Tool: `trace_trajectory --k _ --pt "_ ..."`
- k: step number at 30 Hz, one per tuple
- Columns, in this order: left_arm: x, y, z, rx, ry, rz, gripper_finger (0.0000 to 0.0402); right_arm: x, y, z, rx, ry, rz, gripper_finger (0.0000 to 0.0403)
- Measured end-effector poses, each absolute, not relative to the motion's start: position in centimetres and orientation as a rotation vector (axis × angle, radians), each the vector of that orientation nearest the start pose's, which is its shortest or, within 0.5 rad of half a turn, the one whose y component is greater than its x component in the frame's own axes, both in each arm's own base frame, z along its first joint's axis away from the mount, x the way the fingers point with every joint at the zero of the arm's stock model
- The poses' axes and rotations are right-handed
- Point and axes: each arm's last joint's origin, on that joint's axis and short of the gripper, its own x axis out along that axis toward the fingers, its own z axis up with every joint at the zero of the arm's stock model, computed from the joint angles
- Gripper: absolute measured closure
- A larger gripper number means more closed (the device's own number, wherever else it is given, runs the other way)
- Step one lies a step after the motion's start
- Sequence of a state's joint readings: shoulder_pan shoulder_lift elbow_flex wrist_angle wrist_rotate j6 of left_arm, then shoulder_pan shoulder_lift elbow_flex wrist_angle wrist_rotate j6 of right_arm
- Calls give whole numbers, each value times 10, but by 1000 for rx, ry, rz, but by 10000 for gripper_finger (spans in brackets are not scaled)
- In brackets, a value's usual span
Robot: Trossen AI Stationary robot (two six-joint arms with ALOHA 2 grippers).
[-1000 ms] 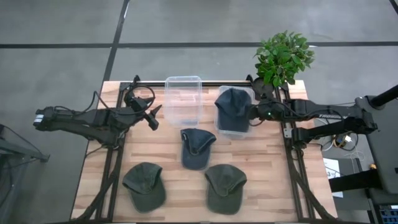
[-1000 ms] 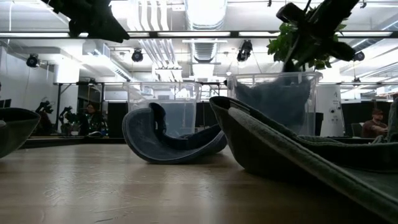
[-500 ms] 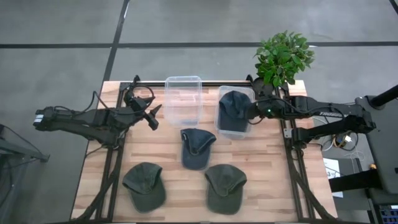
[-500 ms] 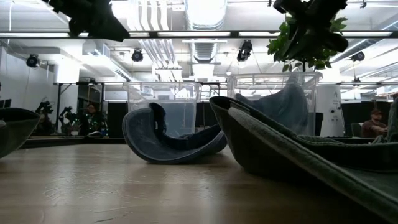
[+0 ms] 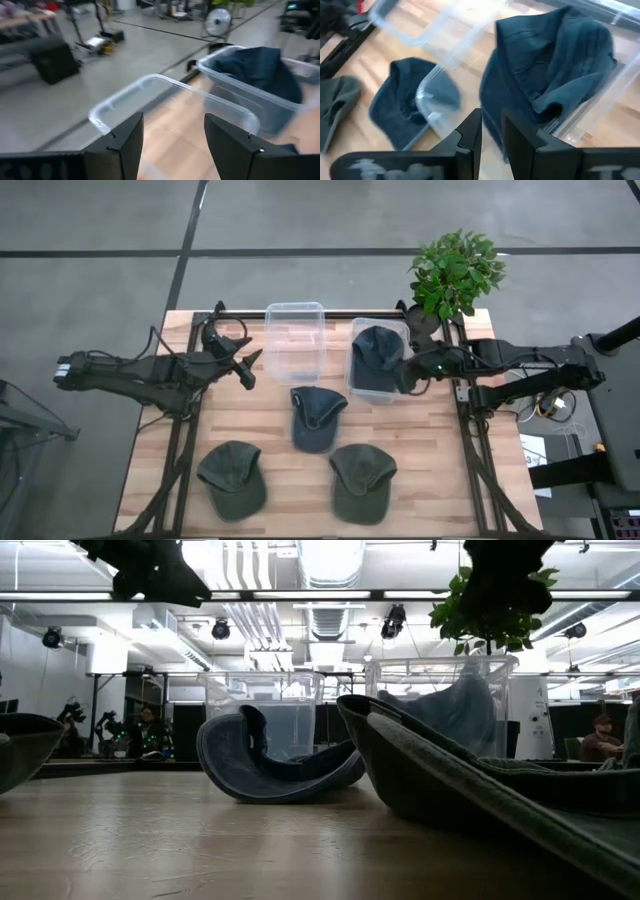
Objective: Pick & Place hat
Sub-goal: Put the blue cap into the right transparent bin
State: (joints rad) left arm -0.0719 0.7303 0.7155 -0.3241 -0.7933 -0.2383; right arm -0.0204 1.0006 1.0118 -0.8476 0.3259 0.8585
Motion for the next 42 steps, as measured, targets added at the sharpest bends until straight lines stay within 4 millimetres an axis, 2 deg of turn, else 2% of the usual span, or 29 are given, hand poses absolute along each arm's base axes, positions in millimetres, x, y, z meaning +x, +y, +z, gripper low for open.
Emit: trace_trajectory --k 7,12,18,24,28,31,37,42 --pt "167 0 306 -241 246 543 200 174 4 326 599 586 -604 333" --pt "184 -12 310 -243 313 500 200 162 15 333 518 543 -560 329" --pt "196 -25 319 -255 418 486 200 137 19 346 402 486 -462 330" --pt "201 -39 325 -295 523 484 200 104 12 351 347 407 -400 333" --pt "207 -50 322 -298 566 468 200 82 6 345 345 326 -369 327" --pt "211 -57 321 -321 603 468 200 73 4 337 367 245 -340 323" --pt "218 -65 317 -417 685 501 200 76 7 309 375 161 -211 328" --pt "223 -70 313 -497 749 514 200 80 9 288 335 143 -180 334"
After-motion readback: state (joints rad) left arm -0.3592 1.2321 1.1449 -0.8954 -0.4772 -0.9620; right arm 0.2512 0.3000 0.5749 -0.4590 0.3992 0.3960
